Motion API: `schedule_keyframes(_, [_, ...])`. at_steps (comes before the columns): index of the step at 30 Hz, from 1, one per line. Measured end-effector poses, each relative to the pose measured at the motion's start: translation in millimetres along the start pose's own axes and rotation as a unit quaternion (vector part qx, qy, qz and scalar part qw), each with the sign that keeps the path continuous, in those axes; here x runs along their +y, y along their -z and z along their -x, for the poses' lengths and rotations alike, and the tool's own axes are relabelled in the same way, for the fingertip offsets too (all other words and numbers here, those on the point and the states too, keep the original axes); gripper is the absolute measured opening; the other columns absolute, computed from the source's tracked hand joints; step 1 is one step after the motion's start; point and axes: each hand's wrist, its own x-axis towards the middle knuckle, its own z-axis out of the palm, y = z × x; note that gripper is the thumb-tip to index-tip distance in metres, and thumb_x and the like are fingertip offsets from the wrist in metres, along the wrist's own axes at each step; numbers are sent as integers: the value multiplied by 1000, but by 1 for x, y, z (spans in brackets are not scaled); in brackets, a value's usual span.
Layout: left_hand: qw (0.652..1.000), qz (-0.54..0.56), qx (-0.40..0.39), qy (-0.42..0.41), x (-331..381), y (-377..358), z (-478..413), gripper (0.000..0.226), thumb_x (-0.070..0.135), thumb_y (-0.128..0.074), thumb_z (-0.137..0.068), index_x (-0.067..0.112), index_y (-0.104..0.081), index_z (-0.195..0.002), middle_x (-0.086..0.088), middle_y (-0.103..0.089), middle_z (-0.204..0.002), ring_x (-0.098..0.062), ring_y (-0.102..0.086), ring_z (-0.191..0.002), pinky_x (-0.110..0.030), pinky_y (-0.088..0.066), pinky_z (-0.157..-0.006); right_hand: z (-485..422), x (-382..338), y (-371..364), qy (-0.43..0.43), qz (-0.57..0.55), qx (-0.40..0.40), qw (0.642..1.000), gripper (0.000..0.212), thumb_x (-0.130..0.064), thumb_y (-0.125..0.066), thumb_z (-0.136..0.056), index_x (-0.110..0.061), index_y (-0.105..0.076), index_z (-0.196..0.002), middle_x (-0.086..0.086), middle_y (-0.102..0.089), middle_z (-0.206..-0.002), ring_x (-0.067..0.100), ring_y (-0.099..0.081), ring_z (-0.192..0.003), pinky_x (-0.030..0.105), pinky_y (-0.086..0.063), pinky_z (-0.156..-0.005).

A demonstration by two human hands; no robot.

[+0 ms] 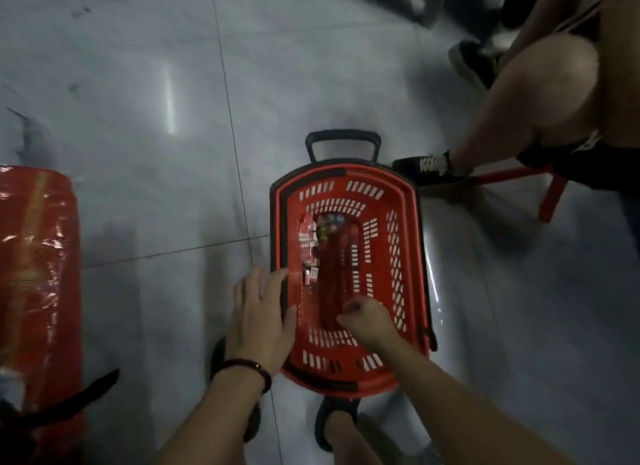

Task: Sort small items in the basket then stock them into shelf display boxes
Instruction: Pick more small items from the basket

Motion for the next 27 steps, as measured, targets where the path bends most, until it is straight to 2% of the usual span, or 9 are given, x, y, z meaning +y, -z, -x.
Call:
schedule_keyframes(4, [997,50,54,24,-43,-76,-51,82,29,-66,-98,34,-17,-163,3,-13,-170,-27,-15,-157,-44,-26,-116,-137,14,-68,2,10,36,999,44,-37,-77,-86,-19,-65,-125,11,-73,-117,32,-71,-111,32,-55,-94])
schedule_keyframes(7, [993,93,68,23,-65,-109,-57,88,26,-65,-97,39,-8,-163,8,-21,-166,-19,-22,-154,-42,-25,-117,-207,13,-107,-1,15,68,998,56,-45,-74,-89,-24,-53,-137,15,-61,-127,38,-67,-115,45,-56,-101])
schedule_keyframes(10, [988,128,81,14,-73,-122,-57,95,24,-64,-96,56,1,-158,17,-25,-160,-6,-23,-149,-41,-28,-115,-250,5,-133,9,0,79,997,69,-46,-73,-92,-29,-41,-151,21,-58,-132,42,-65,-116,46,-55,-101])
schedule_keyframes(13, [987,135,90,-7,-74,-124,-59,99,25,-64,-94,61,5,-155,24,-26,-154,-3,-25,-147,-38,-31,-113,-275,8,-152,32,20,110,993,79,-43,-75,-91,-40,-30,-156,14,-57,-136,36,-66,-114,42,-56,-98])
schedule_keyframes(16, [985,140,91,-37,-78,-127,-59,101,23,-66,-93,59,4,-156,36,-23,-151,-3,-28,-148,-38,-33,-114,-280,10,-161,23,-1,153,988,66,-36,-74,-91,-36,-41,-148,14,-60,-127,35,-68,-107,41,-57,-92])
schedule_keyframes(20, [985,137,91,-50,-82,-129,-62,99,23,-65,-93,55,3,-158,49,-5,-152,6,-22,-149,-37,-32,-117,-273,15,-163,3,-15,174,985,50,-30,-73,-89,-33,-51,-134,9,-62,-115,34,-70,-101,39,-58,-84])
schedule_keyframes(22, [985,134,98,-58,-82,-130,-62,101,20,-67,-93,52,2,-160,48,-5,-153,8,-21,-149,-33,-30,-117,-266,22,-162,15,-66,165,984,40,-17,-73,-94,-22,-58,-131,2,-64,-111,29,-69,-101,22,-51,-75])
schedule_keyframes(24, [983,139,102,-59,-81,-130,-62,100,20,-66,-93,51,2,-160,45,-9,-154,7,-21,-150,-33,-31,-117,-258,30,-160,15,-102,146,984,39,-7,-71,-97,-11,-61,-135,5,-67,-115,24,-68,-100,5,-42,-65])
schedule_keyframes(27, [985,140,97,-37,-81,-130,-62,95,21,-64,-94,51,-1,-160,24,-23,-160,0,-22,-152,-37,-33,-116,-251,44,-157,0,-121,146,982,39,-15,-74,-96,-20,-65,-133,-6,-73,-114,5,-71,-99,6,-47,-76])
